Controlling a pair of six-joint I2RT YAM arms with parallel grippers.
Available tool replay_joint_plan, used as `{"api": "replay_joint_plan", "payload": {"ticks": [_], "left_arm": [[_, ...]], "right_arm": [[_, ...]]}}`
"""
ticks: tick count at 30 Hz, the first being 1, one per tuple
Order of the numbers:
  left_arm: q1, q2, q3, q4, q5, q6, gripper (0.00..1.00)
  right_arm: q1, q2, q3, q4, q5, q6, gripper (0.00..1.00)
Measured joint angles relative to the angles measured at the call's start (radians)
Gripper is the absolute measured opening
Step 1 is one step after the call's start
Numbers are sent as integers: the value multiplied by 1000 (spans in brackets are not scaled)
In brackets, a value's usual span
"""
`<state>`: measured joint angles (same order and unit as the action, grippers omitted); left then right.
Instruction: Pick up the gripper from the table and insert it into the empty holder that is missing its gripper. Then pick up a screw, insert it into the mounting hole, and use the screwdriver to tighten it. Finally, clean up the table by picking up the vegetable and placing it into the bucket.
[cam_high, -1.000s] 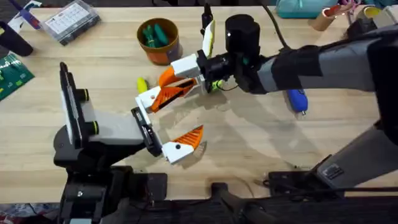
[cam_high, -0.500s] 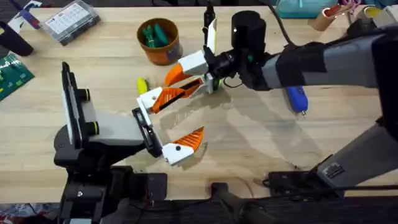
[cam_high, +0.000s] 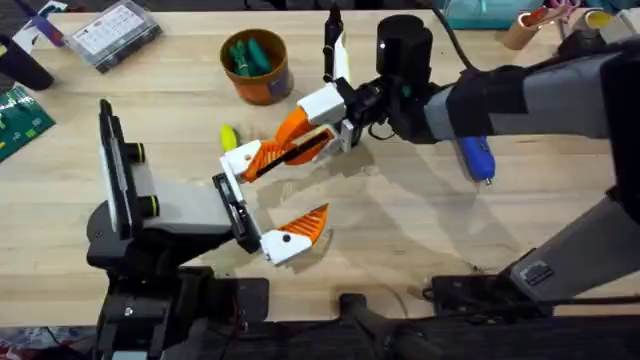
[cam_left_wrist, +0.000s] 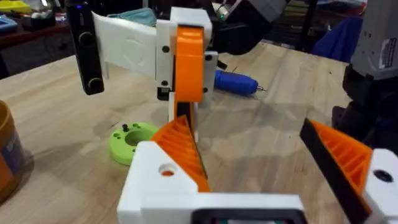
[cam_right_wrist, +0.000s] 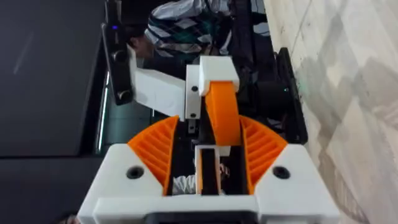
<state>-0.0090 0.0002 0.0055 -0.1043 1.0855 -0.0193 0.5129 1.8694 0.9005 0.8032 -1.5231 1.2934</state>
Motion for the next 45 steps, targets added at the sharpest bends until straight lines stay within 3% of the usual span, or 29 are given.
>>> {"api": "replay_joint_plan", "payload": {"ticks": [4, 8, 13, 25, 45], "left_arm": [[0, 0, 0, 0, 0, 0, 988], [0, 0, 0, 1, 0, 4, 988], [0, 0, 2, -1, -1, 15, 988], [0, 0, 2, -2, -13, -23, 988], [4, 5, 2, 4, -60, -49, 986]], "right_arm": [[0, 0, 0, 1, -1, -2, 465], [0, 0, 0, -3, -1, -5, 326], [0, 15, 0, -10, 2, -5, 25], [11, 19, 14, -160, 37, -74, 12], [24, 13, 17, -153, 144, -62, 10]]}}
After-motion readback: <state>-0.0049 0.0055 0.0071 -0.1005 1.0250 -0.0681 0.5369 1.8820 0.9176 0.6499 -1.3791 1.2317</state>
